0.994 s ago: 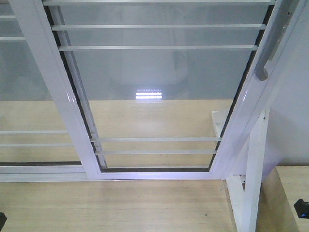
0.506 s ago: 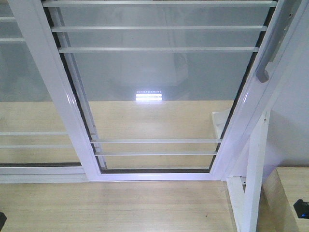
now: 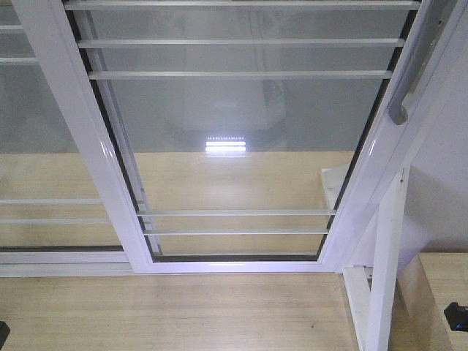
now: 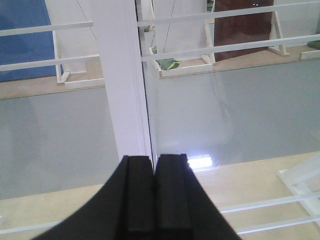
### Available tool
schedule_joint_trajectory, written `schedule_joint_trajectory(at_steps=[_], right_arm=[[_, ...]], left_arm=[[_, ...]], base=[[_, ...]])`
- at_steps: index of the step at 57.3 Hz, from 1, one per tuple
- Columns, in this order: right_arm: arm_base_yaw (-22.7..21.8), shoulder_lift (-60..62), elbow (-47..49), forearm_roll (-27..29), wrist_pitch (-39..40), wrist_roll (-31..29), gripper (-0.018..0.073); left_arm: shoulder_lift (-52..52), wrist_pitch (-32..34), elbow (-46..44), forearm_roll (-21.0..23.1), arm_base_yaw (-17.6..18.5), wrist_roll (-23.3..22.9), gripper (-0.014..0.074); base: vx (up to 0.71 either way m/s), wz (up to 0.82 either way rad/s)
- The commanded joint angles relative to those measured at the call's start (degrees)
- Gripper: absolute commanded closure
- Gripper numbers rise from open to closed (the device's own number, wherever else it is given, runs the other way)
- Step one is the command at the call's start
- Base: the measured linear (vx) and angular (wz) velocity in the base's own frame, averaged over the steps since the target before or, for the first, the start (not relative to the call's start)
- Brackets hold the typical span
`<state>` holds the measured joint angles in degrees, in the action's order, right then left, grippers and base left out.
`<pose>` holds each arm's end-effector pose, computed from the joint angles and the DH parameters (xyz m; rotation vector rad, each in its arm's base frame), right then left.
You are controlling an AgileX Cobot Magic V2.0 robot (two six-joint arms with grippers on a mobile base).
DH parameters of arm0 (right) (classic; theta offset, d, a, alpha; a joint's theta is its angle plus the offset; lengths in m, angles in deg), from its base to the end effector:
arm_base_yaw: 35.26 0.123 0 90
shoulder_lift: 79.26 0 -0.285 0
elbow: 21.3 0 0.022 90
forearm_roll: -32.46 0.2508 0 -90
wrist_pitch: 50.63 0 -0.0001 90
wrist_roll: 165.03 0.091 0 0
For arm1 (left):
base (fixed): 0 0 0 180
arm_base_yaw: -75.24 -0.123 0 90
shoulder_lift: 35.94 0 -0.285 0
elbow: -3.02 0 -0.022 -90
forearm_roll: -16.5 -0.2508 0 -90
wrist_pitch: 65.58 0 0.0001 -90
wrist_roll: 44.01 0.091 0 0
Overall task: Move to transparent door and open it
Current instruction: 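Drive up close to the glass door and stop facing it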
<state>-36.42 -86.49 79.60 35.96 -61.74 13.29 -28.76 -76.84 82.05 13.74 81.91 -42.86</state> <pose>0.0564 -0.0001 0.1850 0.0345 1.7000 0.0177 0.0560 -0.0057 0.1852 0.1491 1.6945 -0.0286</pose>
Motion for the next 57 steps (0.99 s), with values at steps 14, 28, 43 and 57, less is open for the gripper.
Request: schedule_joint_trajectory(at_steps=[14,28,43,57], right_arm=[[0.1,-0.5,0.0,-0.1,4.7,-0.4,0.0561],[0.1,-0.5,0.0,-0.1,4.7,-0.4,0.0561],[0.1,-0.5,0.0,0.8,12.4,-0.2,0.0561],[0.1,-0.5,0.2,-0.3,29.7,-2.9,0.0561]], left_arm=[[0.3,4.6,0.7,0.1,-0.1,-0.1,0.0600],[0.3,7.8,0.6,-1.0,-0.1,0.0,0.0600],[0.3,23.3,0.3,-1.6,-0.1,0.0,0.0600],[0.4,24.0,0.2,-1.2,-0.1,-3.2,0.0600]], base=[[0.00,0.00],[0.00,0.00],[0.00,0.00],[0.00,0.00]])
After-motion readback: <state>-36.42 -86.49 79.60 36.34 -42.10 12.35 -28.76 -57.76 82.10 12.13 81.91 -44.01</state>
